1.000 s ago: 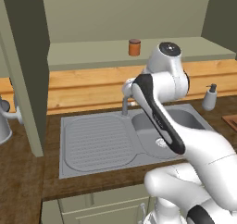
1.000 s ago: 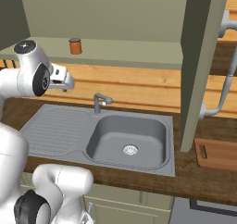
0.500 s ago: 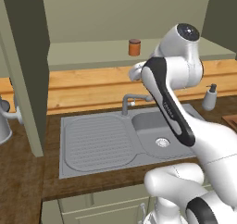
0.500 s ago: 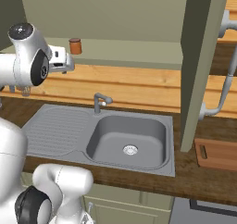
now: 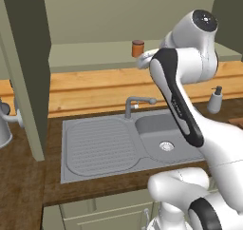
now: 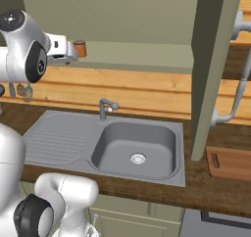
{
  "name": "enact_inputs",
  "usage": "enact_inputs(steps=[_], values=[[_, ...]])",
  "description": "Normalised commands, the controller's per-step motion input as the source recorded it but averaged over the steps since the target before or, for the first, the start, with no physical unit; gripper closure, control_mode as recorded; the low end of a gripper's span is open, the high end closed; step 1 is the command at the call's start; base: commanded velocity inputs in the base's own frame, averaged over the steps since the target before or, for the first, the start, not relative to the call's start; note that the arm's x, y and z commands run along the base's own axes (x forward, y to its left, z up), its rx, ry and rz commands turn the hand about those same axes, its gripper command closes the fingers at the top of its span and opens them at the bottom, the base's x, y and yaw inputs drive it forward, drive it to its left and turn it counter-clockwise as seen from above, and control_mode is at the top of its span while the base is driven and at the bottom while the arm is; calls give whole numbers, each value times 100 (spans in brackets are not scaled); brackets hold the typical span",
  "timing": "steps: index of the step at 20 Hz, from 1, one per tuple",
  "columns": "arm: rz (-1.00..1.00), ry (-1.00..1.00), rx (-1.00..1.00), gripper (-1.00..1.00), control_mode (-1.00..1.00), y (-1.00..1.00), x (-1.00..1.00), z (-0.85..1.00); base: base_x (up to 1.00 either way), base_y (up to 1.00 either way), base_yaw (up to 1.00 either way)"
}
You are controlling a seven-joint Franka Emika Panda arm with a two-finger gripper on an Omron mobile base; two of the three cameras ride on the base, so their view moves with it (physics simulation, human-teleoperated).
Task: From the different types of pastries on the counter, select a croissant and place it on the cutting board. Then retrieve a jar of jam from the cabinet and place it alongside the croissant on the cutting board.
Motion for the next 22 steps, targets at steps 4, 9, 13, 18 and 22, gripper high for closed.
enact_inputs(steps=[4,9,13,18,22], values=[[-17,-2,0,-100,-100,-2,0,43,0,0,0],[-7,-6,1,-100,-100,-26,1,30,0,0,0],[0,-3,8,-100,-100,-17,5,31,0,0,0],[1,-2,3,-100,-100,0,7,26,0,0,0],[5,-1,0,-100,-100,0,18,1,0,0,0]])
